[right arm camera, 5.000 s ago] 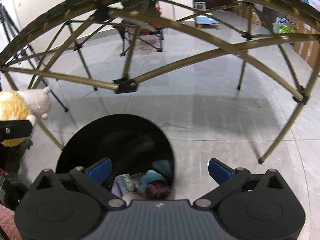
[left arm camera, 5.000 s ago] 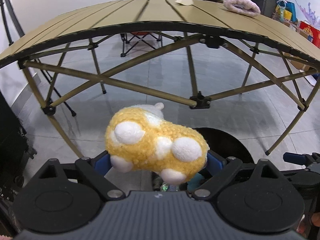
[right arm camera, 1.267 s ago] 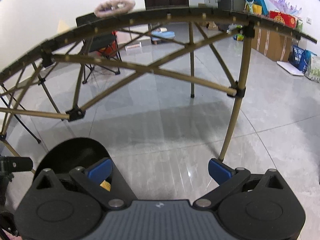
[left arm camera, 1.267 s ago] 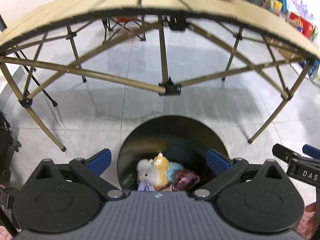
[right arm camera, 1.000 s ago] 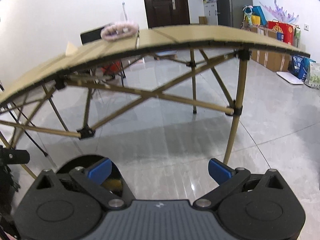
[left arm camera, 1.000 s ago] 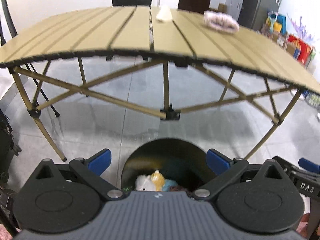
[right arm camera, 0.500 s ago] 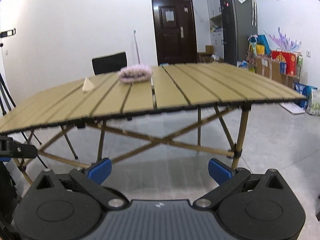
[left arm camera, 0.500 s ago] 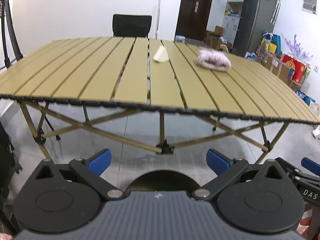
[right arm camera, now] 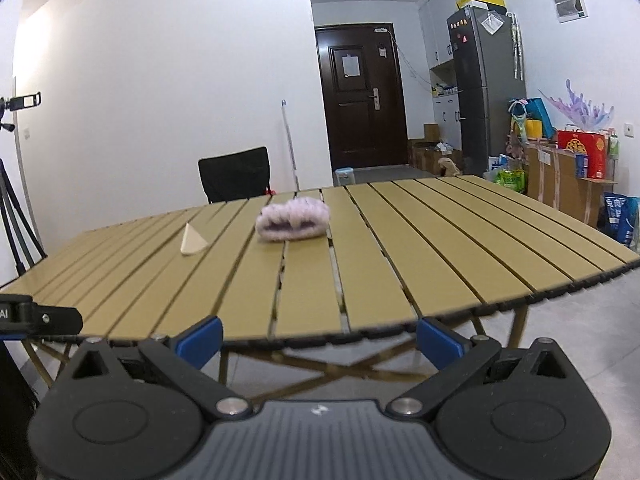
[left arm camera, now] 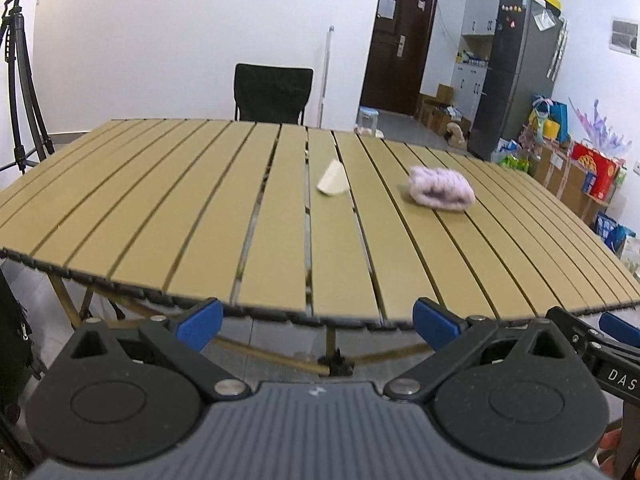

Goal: Collect trash
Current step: 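Raise both tools back up toward the table, then grasp the pink fuzzy headband with the right tool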

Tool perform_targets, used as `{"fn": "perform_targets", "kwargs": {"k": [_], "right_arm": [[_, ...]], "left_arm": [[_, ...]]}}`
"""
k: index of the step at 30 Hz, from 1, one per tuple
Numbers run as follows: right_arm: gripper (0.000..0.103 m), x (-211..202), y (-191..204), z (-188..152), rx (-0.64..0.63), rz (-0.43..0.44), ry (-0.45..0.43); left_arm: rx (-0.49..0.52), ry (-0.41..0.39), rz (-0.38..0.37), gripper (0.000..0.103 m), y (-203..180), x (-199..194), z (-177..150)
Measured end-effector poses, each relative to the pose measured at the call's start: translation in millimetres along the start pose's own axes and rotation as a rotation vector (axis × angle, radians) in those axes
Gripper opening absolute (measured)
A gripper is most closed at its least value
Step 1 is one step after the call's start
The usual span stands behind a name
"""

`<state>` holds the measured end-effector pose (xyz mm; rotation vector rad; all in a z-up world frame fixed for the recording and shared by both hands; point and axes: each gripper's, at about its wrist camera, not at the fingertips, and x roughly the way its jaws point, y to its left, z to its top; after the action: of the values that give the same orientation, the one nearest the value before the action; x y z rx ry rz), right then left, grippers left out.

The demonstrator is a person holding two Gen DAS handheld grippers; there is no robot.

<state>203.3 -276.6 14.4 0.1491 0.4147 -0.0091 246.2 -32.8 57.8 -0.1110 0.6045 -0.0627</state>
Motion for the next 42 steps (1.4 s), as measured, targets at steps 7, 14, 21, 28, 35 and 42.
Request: {"fn": "perform_targets", "kwargs": {"k": [7, 14, 21, 28, 35, 42], "right_arm": [[0.103, 28, 2, 23, 0.014, 0.019, -0.026], [0.103, 59, 6, 46, 0.012, 0.043, -0.041], [0.103, 87, 16, 63, 0.017, 0.077, -0.053], [0.103, 118, 16, 78, 0.055, 0.134, -0.025], [0.103, 157, 35, 103, 0.019, 0.107, -0.015], [0.103, 198, 38, 119, 0.031, 0.083, 0.057]], "left_arm": [[-0.037, -0.032, 0.025, 0.103, 10, 21, 23], [-0.046, -0.055, 0.034, 0.103, 16, 41, 43], [-0.048, -0.069, 0.048, 0.103, 18, 63, 62], [-0.038, -0.068, 0.055, 0.103, 24, 87, 80], [-0.046, -0.045, 0.057, 0.103, 29, 115, 95], [-0.040, -0.043, 0.077, 0.103, 28, 140, 110]]}}
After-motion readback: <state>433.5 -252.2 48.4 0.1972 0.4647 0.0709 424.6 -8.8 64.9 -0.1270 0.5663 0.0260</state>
